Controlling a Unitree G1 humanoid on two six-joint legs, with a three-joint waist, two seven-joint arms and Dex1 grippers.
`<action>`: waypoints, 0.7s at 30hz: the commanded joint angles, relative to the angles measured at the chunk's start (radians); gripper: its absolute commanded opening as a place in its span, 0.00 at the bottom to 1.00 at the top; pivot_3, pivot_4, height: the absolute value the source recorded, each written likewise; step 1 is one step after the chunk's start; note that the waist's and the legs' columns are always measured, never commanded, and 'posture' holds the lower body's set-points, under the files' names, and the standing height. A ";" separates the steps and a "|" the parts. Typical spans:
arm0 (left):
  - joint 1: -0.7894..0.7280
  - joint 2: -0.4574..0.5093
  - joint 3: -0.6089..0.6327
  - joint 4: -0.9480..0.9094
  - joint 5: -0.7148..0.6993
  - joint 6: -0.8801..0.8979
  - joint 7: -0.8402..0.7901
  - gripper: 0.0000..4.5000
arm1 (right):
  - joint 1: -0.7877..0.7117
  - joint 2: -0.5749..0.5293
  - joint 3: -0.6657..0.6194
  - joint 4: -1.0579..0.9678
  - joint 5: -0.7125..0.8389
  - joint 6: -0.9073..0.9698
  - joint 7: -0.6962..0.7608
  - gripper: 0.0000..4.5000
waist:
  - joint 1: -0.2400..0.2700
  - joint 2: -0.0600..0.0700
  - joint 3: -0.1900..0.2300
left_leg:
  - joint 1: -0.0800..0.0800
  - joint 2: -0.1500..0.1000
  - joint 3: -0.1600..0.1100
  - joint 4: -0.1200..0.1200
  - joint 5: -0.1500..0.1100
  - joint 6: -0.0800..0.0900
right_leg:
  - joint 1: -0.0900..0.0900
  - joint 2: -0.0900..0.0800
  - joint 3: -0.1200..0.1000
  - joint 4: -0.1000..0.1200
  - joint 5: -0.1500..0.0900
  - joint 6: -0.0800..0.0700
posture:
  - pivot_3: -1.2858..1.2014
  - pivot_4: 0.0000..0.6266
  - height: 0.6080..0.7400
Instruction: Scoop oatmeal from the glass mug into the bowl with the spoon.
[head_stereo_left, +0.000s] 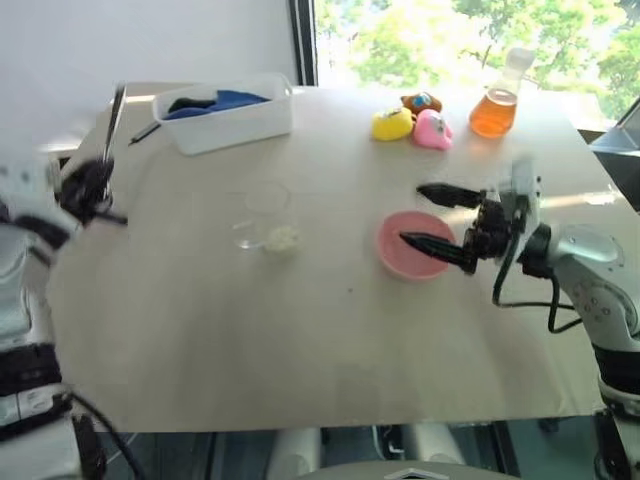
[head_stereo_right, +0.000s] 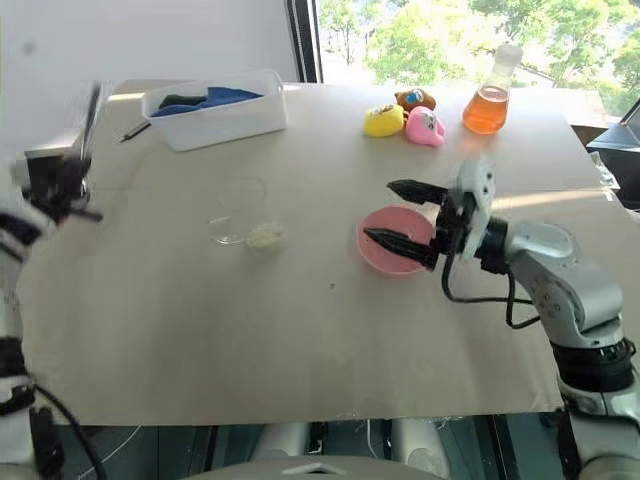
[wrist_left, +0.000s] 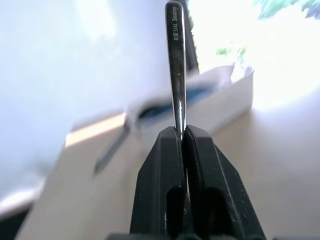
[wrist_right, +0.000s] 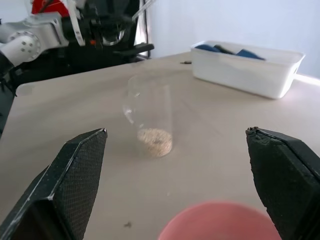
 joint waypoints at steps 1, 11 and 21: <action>-0.124 -0.011 -0.067 -0.225 -0.062 0.113 0.046 0.01 | -0.076 0.023 -0.076 0.029 0.053 0.039 -0.070 1.00 | -0.003 0.001 0.000 | 0.000 0.000 0.000 0.000 0.000 0.000 | 0.000 0.000 0.000 0.000 0.000 0.000 | 0.52 0.24 1.00; -0.256 -0.132 -0.397 -0.612 -0.186 0.353 -0.031 0.01 | -0.298 0.183 -0.181 0.022 0.352 0.275 -0.437 1.00 | -0.014 0.006 0.004 | -0.001 0.001 -0.001 -0.001 0.001 -0.001 | -0.002 0.007 0.002 0.001 0.000 0.000 | 0.52 0.24 1.00; -0.269 -0.141 -0.498 -0.610 -0.063 0.318 -0.105 0.01 | -0.359 0.241 -0.189 0.027 0.450 0.296 -0.565 1.00 | -0.011 0.006 0.005 | -0.002 0.000 0.003 -0.001 0.001 -0.002 | -0.005 0.013 0.012 0.002 0.000 0.000 | 0.52 0.24 1.00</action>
